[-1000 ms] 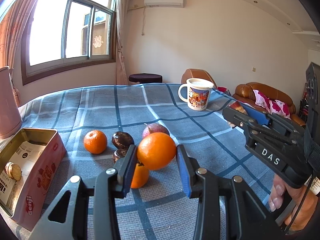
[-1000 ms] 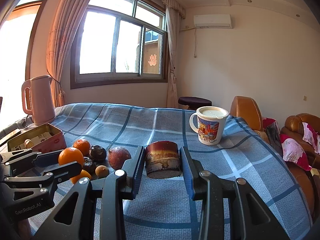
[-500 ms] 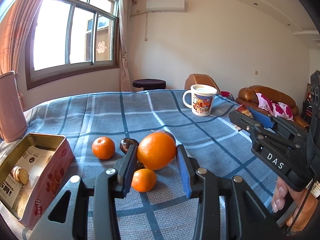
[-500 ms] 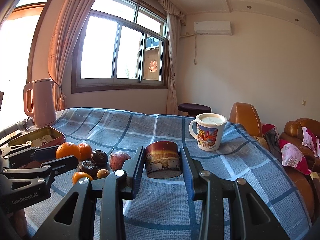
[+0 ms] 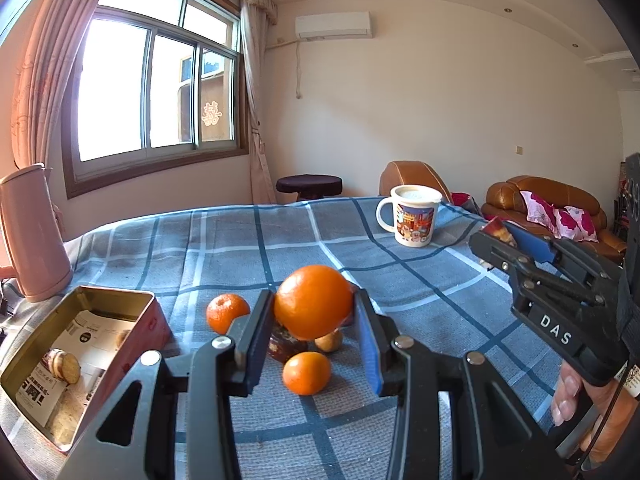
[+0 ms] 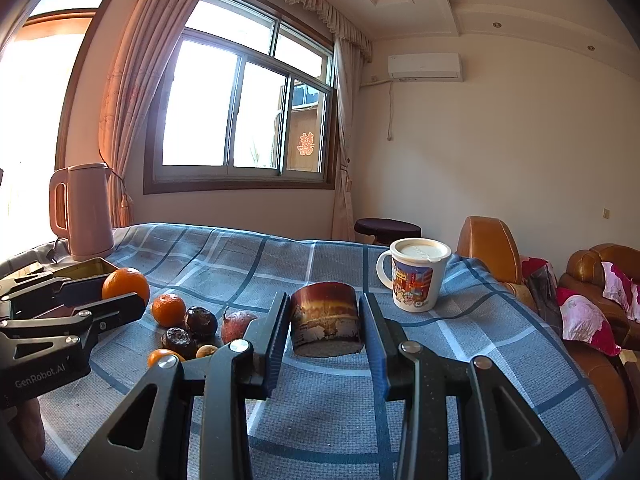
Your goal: Organize fruits
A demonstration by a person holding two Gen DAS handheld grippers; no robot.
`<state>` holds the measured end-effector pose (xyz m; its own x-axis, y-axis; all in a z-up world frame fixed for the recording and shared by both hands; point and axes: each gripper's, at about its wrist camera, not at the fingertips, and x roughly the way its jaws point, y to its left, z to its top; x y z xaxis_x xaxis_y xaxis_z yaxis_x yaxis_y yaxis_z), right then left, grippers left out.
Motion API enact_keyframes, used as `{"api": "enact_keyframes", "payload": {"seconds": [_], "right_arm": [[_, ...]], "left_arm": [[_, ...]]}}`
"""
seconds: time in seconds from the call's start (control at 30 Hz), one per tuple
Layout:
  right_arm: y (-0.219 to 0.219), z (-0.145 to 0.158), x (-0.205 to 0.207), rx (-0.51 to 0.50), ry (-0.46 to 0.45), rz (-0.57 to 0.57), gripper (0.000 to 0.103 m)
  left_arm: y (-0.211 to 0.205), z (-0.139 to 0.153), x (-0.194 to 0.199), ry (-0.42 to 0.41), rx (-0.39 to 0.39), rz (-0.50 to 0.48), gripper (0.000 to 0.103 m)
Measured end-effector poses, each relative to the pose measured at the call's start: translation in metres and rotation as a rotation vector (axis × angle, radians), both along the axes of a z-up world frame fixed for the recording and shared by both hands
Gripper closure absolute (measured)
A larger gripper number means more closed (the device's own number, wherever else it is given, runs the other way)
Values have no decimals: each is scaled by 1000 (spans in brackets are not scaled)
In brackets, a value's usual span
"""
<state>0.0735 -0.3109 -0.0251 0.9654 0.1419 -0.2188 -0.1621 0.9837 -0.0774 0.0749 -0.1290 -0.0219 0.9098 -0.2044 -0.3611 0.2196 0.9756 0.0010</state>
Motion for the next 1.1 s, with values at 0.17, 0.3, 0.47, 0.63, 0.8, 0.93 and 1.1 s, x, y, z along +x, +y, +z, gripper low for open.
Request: {"api": "enact_keyframes", "payload": {"seconds": [0.17,0.3,0.47,0.63,0.8,0.93,1.1], "right_arm": [[3,1,-4,-13,-23,2,66],[7,1,-5,-34,-28,2,66],[12,2,-5,-33,-24,18,66],[21,3,-4,-30,-18,46,66],[34,3,-2,-33,-12,75,66],[44,4,0,-36,-7,94,66],[59,6,1,-42,-8,119,66]], "left_arm": [[4,0,1,-10,7,13,62],[10,1,3,-8,3,23,62],[17,5,2,-17,-5,35,62],[26,8,1,-21,-10,55,62],[37,9,1,-19,-19,71,62],[44,10,1,-18,-27,84,62],[54,10,1,-13,-32,101,62]]}}
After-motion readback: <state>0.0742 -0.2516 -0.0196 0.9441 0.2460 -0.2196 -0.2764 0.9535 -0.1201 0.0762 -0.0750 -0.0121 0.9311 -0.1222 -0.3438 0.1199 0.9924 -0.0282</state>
